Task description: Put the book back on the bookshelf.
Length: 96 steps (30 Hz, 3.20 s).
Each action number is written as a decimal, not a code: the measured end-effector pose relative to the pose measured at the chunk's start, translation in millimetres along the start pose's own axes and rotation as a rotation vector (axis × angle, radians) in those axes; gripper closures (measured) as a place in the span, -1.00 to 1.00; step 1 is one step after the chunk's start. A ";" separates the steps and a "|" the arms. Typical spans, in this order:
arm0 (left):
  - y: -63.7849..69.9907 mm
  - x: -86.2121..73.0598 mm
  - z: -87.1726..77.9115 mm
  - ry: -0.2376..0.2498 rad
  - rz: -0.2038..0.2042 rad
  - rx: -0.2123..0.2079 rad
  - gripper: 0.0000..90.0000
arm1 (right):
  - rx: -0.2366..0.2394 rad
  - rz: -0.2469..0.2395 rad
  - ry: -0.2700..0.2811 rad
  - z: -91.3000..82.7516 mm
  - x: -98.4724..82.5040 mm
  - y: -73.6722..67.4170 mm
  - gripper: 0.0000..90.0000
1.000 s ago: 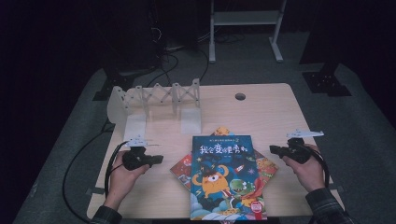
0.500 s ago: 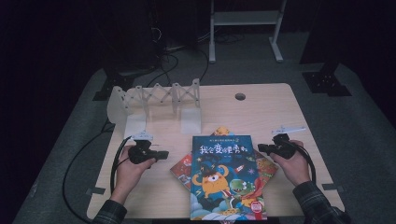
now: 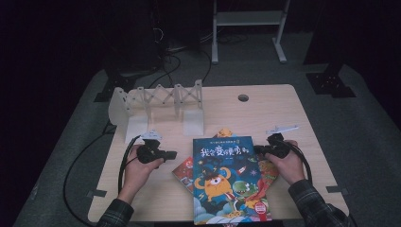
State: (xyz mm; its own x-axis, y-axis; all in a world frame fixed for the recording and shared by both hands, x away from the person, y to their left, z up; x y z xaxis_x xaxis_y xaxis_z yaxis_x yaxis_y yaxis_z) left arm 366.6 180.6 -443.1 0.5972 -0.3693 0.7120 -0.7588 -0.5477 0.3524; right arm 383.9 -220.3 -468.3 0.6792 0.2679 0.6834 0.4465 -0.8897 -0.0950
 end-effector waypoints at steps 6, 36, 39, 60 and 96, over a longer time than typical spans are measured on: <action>-2.7 4.8 -1.4 0.020 -0.001 0.008 0.95 | 0.014 -0.033 0.002 10.0 9.8 -14.1 0.99; -21.0 12.7 6.3 0.023 -0.011 0.083 0.73 | 0.094 -0.099 0.037 -28.6 -13.4 -25.9 0.48; -21.7 11.5 7.8 0.004 -0.008 0.089 0.70 | 0.107 -0.096 0.045 -39.6 -23.0 -24.1 0.36; -19.8 7.7 14.4 -0.051 0.008 0.126 0.68 | 0.132 -0.128 0.072 -88.7 -82.7 -24.9 -0.04; -17.9 4.8 12.5 -0.050 0.001 0.124 0.67 | 0.130 -0.171 0.044 -107.6 -119.5 -35.2 -0.20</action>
State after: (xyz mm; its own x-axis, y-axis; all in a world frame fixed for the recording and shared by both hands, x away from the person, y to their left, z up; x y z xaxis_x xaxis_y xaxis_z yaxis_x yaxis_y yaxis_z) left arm 386.3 179.3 -453.6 0.6110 -0.4055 0.6799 -0.7235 -0.6346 0.2717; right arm 224.3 -260.8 -468.7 0.5621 0.3920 0.7283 0.6262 -0.7769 -0.0651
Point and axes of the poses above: each handheld gripper's, and its own axes: z roughly forward along the jaws, x roughly out of its top, y roughly to its right, the point moved 3 cm from there along z, roughly forward along the jaws, and after that the axes turned 9 degrees about -x, right-handed, at the moved point
